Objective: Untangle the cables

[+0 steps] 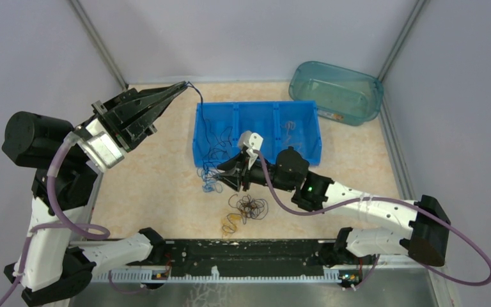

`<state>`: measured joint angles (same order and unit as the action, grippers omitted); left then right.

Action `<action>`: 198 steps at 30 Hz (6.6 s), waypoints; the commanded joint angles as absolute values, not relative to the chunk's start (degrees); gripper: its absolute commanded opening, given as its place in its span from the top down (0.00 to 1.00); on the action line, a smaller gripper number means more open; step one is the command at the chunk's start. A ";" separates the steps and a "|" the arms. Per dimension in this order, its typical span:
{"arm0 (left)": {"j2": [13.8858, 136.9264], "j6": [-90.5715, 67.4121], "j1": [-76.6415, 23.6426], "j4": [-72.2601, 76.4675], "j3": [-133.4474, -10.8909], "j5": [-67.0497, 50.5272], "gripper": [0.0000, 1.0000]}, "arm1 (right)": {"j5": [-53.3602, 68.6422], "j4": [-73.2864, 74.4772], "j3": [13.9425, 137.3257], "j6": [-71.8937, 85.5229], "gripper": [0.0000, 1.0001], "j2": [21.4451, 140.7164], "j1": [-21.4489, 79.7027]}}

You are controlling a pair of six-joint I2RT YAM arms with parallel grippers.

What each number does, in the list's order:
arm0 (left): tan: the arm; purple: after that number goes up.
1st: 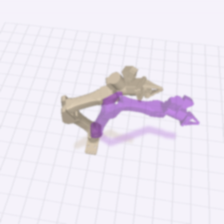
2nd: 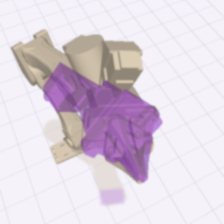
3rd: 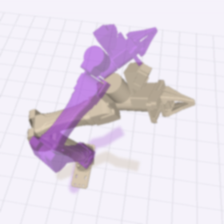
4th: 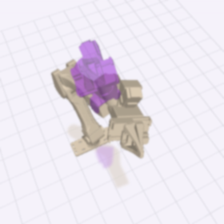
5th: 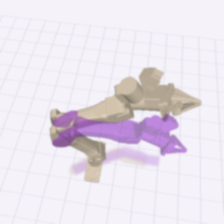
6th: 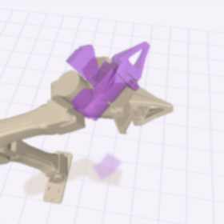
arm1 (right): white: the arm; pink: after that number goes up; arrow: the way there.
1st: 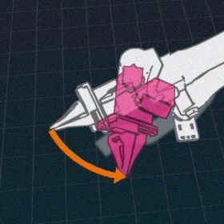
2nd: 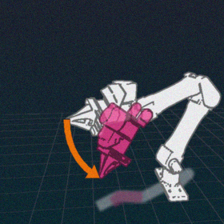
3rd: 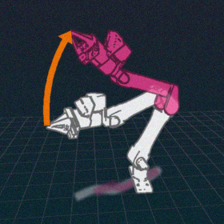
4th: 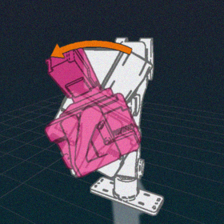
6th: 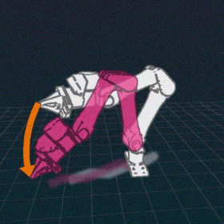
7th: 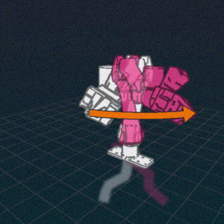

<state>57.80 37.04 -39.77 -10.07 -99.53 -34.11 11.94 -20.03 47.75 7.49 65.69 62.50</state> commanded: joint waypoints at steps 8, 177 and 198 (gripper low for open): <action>57.92 35.58 -39.99 -8.80 -100.17 -34.17 1.00 | 13.09 -25.59 50.79 8.04 0.78 66.93 63.28; 91.90 56.24 -39.99 23.30 -83.19 -9.34 1.00 | -2.81 1.16 38.52 17.95 1.00 15.73 46.32; 98.31 40.94 -36.10 -10.84 -95.35 -21.76 0.28 | -5.42 3.27 40.49 18.08 1.00 18.73 46.32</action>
